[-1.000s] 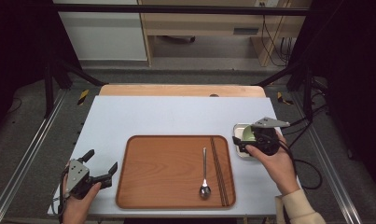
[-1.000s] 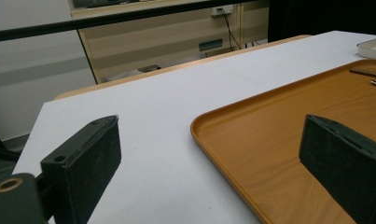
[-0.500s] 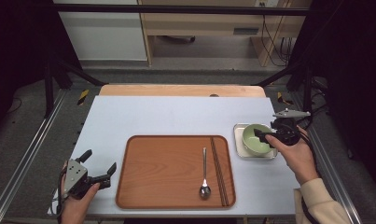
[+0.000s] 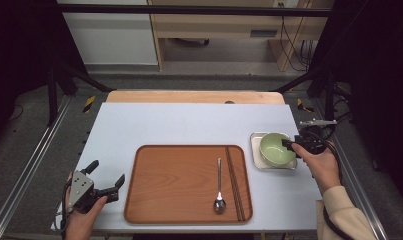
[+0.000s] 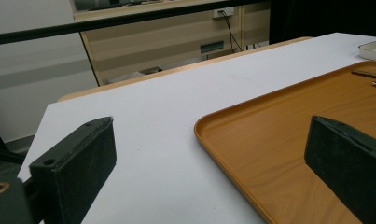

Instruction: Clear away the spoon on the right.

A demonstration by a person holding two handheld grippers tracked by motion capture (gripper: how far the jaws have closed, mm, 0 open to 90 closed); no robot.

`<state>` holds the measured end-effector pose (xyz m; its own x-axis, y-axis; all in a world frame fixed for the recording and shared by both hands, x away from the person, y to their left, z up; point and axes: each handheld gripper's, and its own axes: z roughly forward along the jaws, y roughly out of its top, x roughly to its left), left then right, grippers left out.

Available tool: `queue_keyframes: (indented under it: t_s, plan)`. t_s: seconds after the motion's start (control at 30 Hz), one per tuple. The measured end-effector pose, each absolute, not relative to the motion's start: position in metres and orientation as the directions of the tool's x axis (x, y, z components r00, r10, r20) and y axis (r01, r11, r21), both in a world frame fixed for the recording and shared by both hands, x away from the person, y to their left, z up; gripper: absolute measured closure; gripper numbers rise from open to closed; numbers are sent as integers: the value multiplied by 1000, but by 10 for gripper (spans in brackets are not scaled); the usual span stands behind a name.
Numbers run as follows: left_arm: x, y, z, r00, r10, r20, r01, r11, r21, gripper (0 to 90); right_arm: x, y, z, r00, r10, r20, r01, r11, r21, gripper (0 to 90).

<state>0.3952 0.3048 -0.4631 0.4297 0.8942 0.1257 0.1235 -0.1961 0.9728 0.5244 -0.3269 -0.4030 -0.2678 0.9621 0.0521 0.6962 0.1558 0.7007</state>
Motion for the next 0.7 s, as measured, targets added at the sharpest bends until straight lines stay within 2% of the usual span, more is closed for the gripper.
queue_keyframes:
  t_s: [0.23,0.7]
  plan:
    - [396,304,-464,433,892,129,127,-202,971,21,527,-337,-414,-238,965,110,733,104,672,496]
    - [396,303,-465,437,890,132,131,-208,969,23,531,-339,-431,-223,960,166,789,78,610,627]
